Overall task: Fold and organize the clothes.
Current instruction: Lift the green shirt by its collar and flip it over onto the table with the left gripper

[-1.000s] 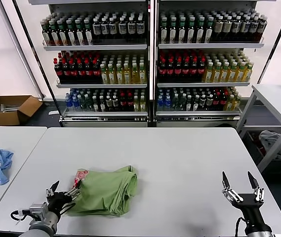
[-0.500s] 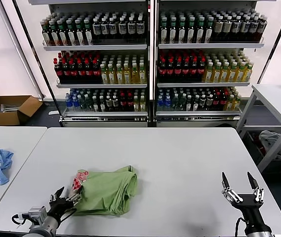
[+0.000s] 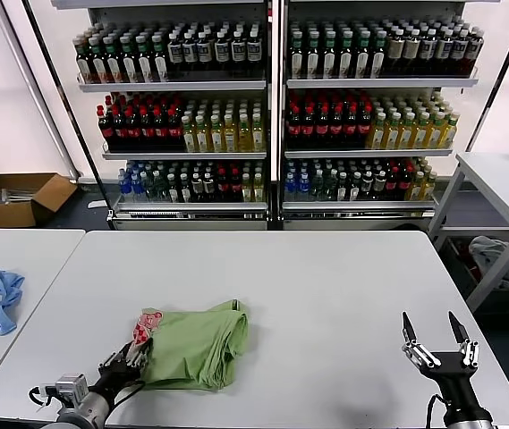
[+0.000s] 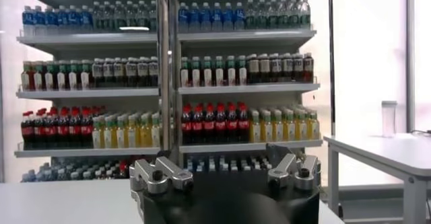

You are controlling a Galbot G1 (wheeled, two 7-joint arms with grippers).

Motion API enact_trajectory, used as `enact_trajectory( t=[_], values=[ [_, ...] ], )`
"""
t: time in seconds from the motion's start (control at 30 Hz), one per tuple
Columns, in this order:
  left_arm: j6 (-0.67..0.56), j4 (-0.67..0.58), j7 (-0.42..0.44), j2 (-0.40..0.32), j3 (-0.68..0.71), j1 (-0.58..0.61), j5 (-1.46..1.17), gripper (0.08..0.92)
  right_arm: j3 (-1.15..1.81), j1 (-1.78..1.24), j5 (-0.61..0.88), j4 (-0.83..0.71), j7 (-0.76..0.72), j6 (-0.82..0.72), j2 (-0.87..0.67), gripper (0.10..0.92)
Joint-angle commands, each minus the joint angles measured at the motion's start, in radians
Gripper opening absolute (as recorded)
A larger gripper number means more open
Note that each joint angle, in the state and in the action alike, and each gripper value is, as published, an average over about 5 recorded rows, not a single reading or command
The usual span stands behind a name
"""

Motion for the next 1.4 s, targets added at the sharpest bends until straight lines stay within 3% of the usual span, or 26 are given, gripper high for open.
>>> enact_trajectory(
  t=[0.03,0.17,0.3,0.57,0.7,0.8,0.93,1.1,1.23,1.4],
  values=[
    [-0.034,-0.023,0.018,-0.001,-0.002,0.007,0.009,0.348,-0.004,0.012,0.0,0.001,0.0,-0.001,0.0,0.823],
    [-0.076,-0.067,-0.023,0.013,-0.051,0.008,0.022,0.235,-0.009,0.024,0.0,0.001,0.002,-0.004,-0.001,0.823],
    [-0.067,-0.112,-0.069,0.052,-0.185,0.016,-0.004,0.135,-0.014,0.038,0.002,0.004,0.004,-0.006,-0.008,0.823],
    [0.014,-0.065,-0.057,0.21,-0.605,0.04,-0.085,0.119,-0.032,0.078,0.009,-0.005,0.005,-0.009,-0.023,0.823],
    [0.014,-0.113,-0.016,0.243,-0.651,0.048,-0.037,0.119,-0.042,0.088,0.008,-0.007,0.006,-0.008,-0.021,0.823],
    [-0.05,-0.144,0.008,0.218,-0.496,0.054,0.138,0.119,-0.043,0.088,0.006,-0.002,0.005,-0.009,-0.018,0.823],
    [-0.171,-0.099,0.024,0.144,-0.108,0.03,0.426,0.119,-0.028,0.075,0.006,0.005,0.005,-0.01,-0.019,0.823],
    [-0.194,0.001,0.042,0.025,0.276,-0.046,0.583,0.119,-0.009,0.059,0.005,0.014,0.005,-0.013,-0.018,0.823],
    [-0.158,0.032,0.044,-0.036,0.415,-0.126,0.588,0.119,-0.005,0.055,0.002,0.018,0.003,-0.019,-0.017,0.823],
    [-0.066,-0.018,-0.007,-0.059,0.464,-0.24,0.481,0.119,-0.012,0.062,0.0,0.014,0.002,-0.024,-0.013,0.823]
  ],
)
